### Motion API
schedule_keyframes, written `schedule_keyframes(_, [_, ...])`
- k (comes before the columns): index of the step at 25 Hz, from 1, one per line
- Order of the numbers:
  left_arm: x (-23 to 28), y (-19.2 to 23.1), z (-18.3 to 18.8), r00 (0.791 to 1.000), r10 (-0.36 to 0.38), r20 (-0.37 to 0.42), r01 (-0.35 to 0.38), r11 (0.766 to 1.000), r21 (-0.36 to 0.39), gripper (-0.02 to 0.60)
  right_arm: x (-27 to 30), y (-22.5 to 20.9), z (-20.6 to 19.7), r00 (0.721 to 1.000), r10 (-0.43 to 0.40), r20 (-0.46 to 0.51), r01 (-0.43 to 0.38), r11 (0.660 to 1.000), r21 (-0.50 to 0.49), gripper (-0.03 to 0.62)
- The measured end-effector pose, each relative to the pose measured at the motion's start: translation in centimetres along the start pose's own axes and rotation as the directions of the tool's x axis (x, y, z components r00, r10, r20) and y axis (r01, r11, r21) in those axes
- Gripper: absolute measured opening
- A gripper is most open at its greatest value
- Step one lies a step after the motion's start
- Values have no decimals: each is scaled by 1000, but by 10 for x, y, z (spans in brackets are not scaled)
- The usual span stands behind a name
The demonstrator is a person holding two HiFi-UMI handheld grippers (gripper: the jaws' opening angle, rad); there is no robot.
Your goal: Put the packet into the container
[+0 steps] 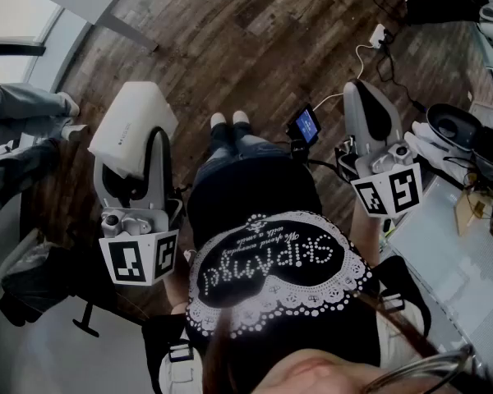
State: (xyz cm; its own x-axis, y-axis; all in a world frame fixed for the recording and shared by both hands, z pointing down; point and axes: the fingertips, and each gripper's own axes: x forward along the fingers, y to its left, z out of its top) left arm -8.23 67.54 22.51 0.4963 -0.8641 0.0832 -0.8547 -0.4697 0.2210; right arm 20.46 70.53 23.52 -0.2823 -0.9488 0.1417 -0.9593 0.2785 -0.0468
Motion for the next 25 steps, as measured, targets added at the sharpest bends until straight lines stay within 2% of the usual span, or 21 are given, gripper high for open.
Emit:
schedule_keyframes(18, [14, -21, 3, 1000, 26, 12, -26, 1000, 8, 287, 7, -19, 3, 998, 56, 11, -57, 998, 10, -3])
schedule_keyframes(25, [34, -34, -23, 994, 108, 1, -108, 988, 111, 285, 21, -9, -16, 991, 132, -12, -133, 982, -134, -2])
